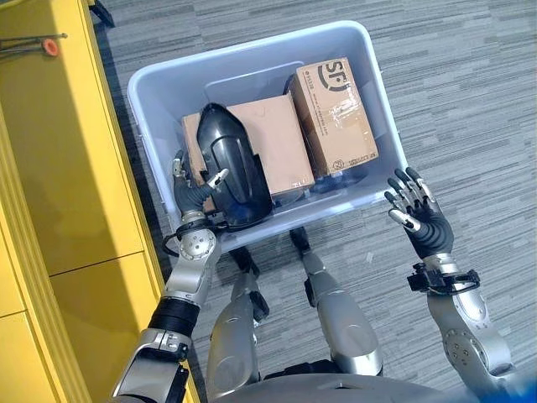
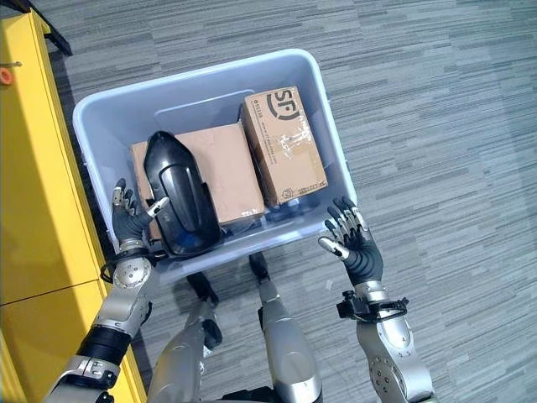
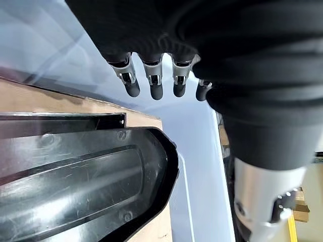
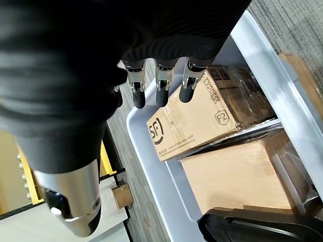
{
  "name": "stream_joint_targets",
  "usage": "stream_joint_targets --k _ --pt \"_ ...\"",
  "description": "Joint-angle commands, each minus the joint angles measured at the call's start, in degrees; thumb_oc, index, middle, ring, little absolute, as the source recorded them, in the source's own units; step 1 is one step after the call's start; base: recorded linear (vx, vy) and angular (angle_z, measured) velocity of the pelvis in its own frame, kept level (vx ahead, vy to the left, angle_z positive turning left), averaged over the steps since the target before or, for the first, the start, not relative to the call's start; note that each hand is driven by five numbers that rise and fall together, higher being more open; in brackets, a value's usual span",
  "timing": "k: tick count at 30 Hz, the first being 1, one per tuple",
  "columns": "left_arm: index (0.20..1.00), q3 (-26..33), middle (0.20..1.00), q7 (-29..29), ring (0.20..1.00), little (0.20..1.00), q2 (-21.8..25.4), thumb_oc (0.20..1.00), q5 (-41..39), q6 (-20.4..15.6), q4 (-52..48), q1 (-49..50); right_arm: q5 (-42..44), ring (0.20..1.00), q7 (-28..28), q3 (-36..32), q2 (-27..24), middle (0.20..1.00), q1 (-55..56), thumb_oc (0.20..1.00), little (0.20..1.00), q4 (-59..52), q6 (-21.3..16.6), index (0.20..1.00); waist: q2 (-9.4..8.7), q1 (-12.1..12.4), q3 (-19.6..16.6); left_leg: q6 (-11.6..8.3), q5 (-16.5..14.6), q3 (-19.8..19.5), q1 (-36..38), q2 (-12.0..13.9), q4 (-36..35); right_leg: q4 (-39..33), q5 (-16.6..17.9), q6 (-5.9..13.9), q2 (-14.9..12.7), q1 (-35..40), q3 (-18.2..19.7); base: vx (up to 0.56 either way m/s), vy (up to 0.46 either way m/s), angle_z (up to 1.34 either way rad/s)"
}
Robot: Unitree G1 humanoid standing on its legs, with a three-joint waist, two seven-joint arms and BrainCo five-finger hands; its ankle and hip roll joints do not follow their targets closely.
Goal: Move parts from the plastic box to the shelf.
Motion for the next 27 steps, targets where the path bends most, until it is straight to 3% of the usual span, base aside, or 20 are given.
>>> stream_joint_targets --k 1,11,15,27 --pt "1.0 1.5 1.0 1.8 1.0 1.0 2.3 1.0 4.1 -1.3 0.6 -0.7 0.8 1.0 -0.2 -0.3 -1.5 1.0 1.3 1.0 1.0 -2.8 -3.9 1.0 -2.57 0.2 -2.9 -6.52 -2.8 -3.5 -1.5 6.0 8.2 5.6 -2.4 4.41 -6.3 -2.6 -5.5 0.0 0.0 0.0" --pt "1.0 1.3 1.0 3.9 1.0 1.0 3.2 1.0 8.5 0.5 0.5 -0.6 1.1 1.0 -0.6 0.1 -2.3 1.0 0.7 1.0 1.0 -2.9 -4.5 1.0 -3.53 0.4 -1.4 -6.55 -2.6 -3.2 -2.4 6.2 8.5 5.7 -2.0 4.55 -6.0 -3.5 -5.6 0.0 0.0 0.0" --pt "1.0 -1.0 1.0 4.7 1.0 1.0 4.2 1.0 13.5 2.5 7.7 -2.5 1.6 1.0 -0.1 0.5 -3.2 1.0 0.6 1.0 1.0 -3.0 -4.7 1.0 -3.74 0.4 -0.6 -6.57 -2.4 -3.4 -3.0 6.2 8.5 5.8 -1.9 4.65 -6.0 -3.9 -5.9 0.0 0.0 0.0" --pt "1.0 -1.4 1.0 8.0 1.0 1.0 1.6 1.0 7.0 2.6 22.3 -7.7 2.8 1.0 -0.3 2.8 -5.1 1.0 0.6 1.0 1.0 -4.4 -5.8 1.0 -4.71 -0.5 0.4 -6.69 -2.3 -3.3 -4.8 6.3 9.2 6.4 -1.5 4.69 -5.6 -5.9 -5.9 0.0 0.0 0.0"
